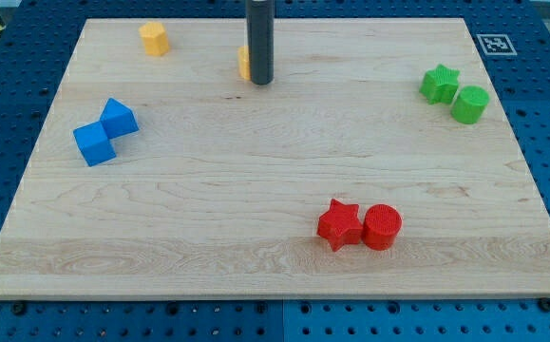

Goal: Move the yellow heart to the right side of the yellow hexagon

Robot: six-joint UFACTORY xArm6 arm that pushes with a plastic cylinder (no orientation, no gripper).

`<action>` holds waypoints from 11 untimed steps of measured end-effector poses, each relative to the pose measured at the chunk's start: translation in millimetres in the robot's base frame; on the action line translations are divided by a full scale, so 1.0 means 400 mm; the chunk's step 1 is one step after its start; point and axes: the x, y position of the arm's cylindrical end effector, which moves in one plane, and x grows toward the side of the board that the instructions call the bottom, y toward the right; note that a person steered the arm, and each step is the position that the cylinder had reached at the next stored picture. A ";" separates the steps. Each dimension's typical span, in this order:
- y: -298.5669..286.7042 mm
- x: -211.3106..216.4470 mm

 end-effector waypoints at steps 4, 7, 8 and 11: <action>0.059 -0.044; -0.057 -0.100; -0.110 -0.105; -0.203 -0.189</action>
